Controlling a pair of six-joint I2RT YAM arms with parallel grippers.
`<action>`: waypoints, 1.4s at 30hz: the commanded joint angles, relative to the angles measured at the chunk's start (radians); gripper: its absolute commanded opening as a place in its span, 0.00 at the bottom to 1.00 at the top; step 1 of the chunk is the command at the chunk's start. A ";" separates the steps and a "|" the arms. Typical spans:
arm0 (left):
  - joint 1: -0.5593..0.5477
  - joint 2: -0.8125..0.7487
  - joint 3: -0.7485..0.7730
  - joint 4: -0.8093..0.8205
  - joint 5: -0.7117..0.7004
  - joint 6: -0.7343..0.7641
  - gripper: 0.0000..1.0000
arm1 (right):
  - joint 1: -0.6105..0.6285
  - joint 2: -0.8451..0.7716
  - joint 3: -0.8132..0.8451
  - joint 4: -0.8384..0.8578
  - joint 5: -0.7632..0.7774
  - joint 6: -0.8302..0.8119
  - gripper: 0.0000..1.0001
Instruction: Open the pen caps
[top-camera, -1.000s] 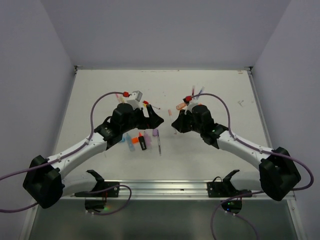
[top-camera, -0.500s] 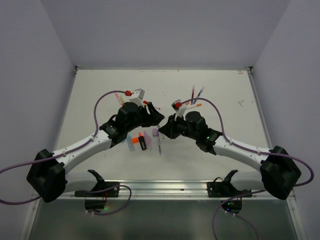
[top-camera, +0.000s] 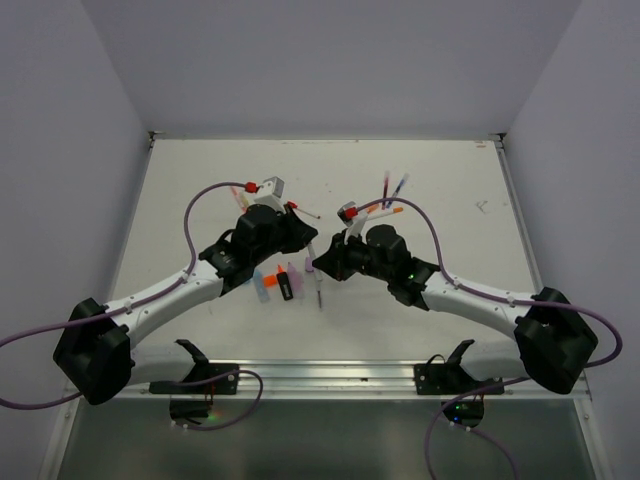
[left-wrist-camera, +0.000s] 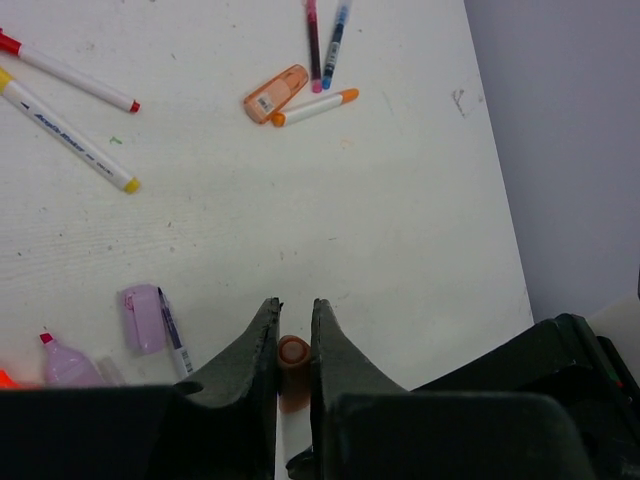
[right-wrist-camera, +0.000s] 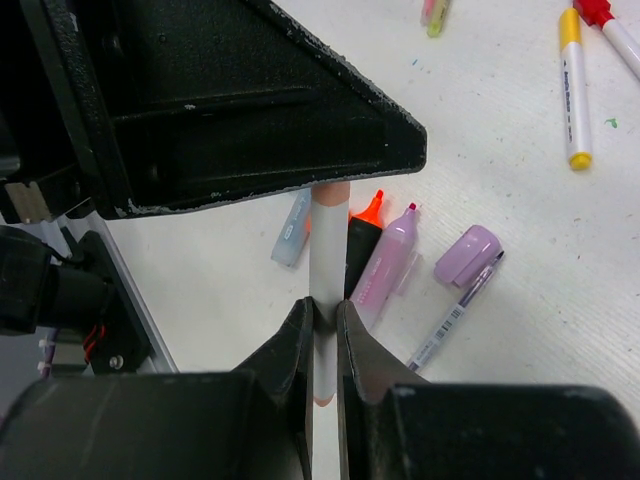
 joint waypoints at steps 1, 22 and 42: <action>-0.006 -0.008 0.014 0.016 -0.013 -0.015 0.06 | 0.011 -0.003 -0.002 0.051 0.006 -0.013 0.06; -0.013 -0.103 -0.069 0.166 0.056 0.028 0.00 | 0.012 0.078 0.081 0.090 -0.085 0.002 0.37; 0.010 -0.128 0.058 0.455 -0.268 0.079 0.00 | 0.014 -0.051 -0.133 -0.011 -0.080 -0.048 0.00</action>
